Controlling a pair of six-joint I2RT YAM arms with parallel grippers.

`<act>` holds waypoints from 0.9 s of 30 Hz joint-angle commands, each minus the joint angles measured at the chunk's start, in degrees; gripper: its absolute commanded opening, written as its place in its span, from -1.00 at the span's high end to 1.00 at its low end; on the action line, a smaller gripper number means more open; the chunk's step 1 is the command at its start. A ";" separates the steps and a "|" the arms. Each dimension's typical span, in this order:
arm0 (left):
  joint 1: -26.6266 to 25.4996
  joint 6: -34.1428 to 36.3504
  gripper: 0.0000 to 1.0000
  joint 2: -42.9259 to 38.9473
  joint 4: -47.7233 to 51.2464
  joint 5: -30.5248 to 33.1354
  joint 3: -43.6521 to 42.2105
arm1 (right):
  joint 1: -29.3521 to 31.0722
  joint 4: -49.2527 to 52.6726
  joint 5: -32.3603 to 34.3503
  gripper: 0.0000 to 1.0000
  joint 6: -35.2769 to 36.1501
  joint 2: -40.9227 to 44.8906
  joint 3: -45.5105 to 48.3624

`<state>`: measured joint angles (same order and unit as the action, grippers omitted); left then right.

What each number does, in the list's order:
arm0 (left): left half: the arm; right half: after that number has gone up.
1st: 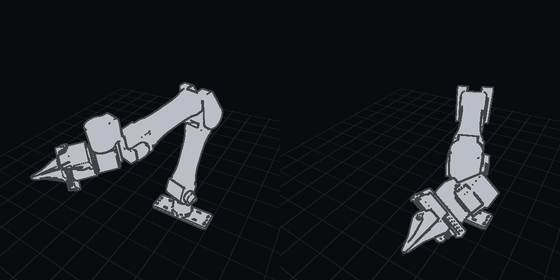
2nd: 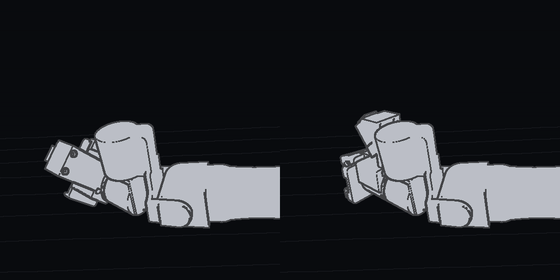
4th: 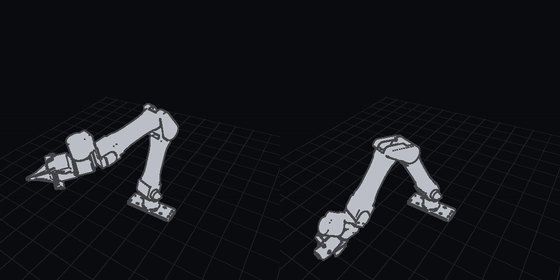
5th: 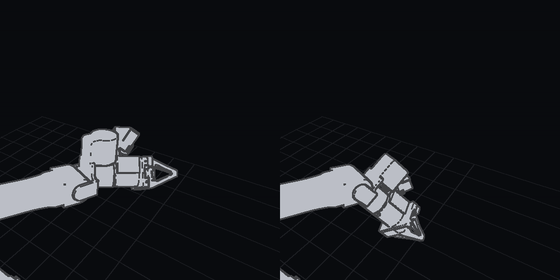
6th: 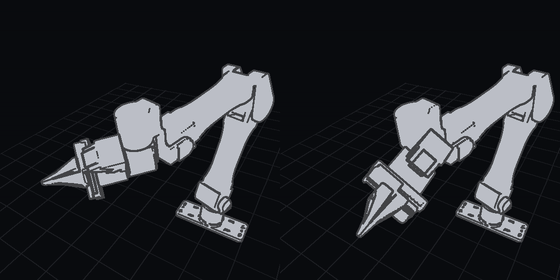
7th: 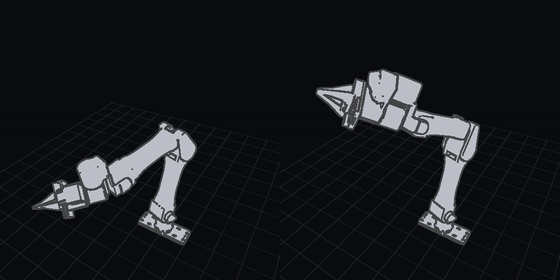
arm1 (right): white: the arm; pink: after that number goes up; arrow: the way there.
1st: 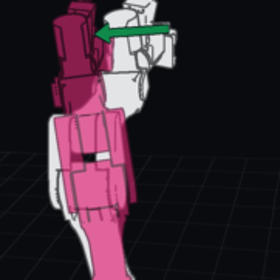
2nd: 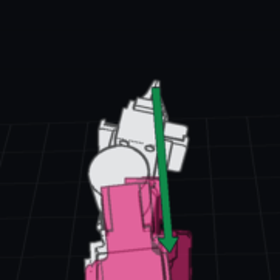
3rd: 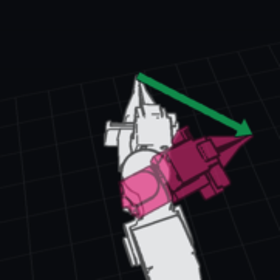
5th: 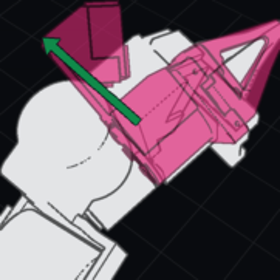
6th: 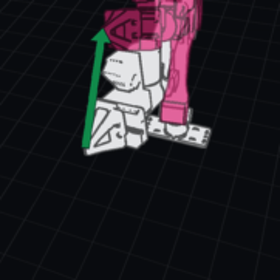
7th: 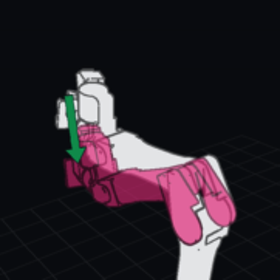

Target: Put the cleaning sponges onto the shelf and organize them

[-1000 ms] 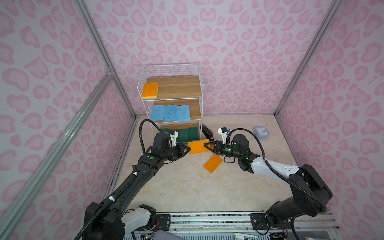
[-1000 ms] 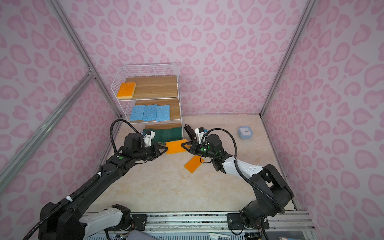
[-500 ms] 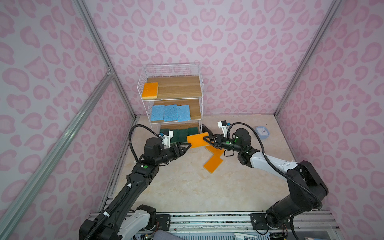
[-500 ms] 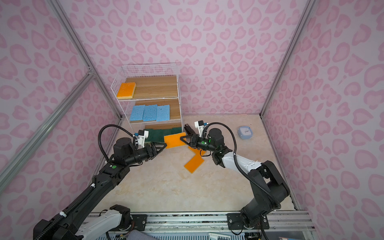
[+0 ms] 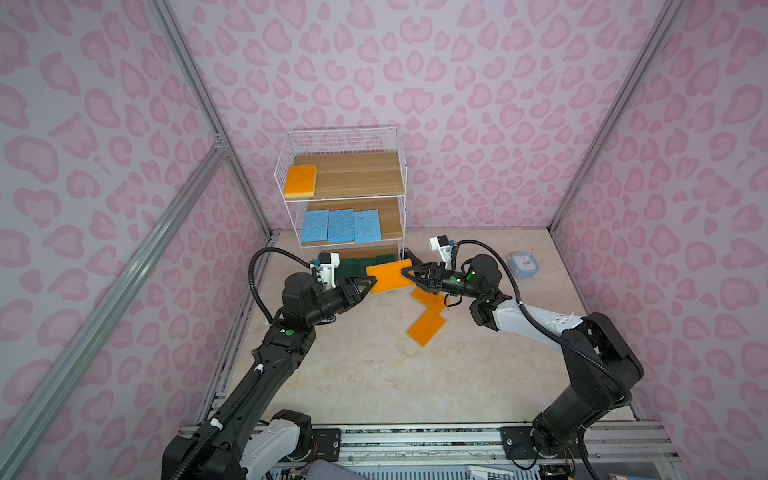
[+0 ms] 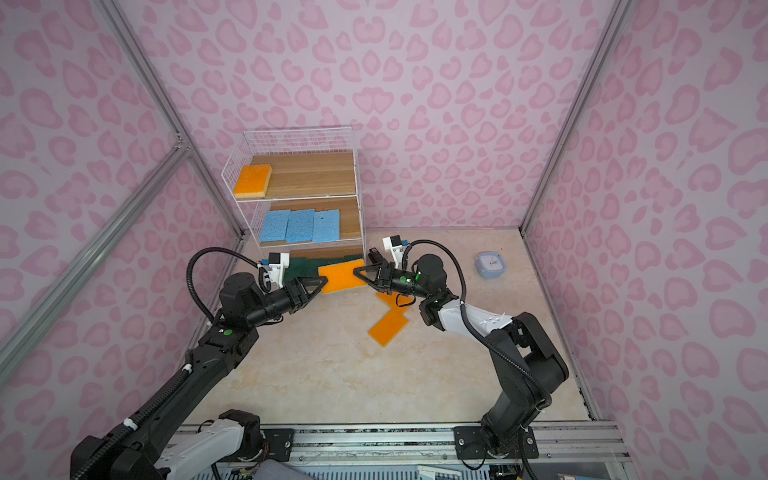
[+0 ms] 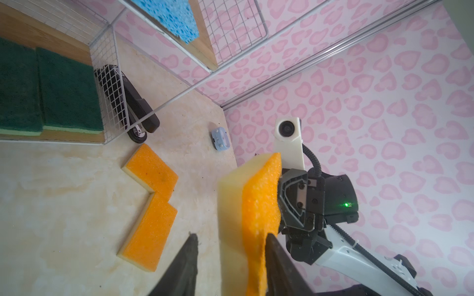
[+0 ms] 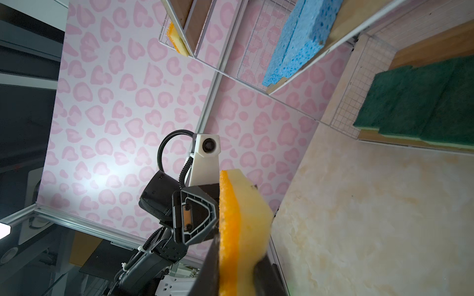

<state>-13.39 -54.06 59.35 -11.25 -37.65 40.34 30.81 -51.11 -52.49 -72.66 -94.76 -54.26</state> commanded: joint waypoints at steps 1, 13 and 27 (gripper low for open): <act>1.23 0.08 0.14 0.15 -2.59 -0.85 -0.70 | 0.12 -1.64 -1.25 0.62 -0.05 -0.07 -0.19; 1.95 -2.87 0.25 1.91 -7.03 -3.02 0.18 | 1.15 -0.54 -1.31 0.62 0.65 -1.78 -1.80; 1.92 -3.77 0.94 -0.70 -4.84 -2.64 0.66 | 1.39 -0.16 -0.36 -0.10 1.22 -3.06 -3.24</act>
<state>-11.46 -57.32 59.42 -16.01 -40.05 39.97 32.18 -50.68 -52.90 -72.38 -97.86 -57.56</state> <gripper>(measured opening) 0.069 0.507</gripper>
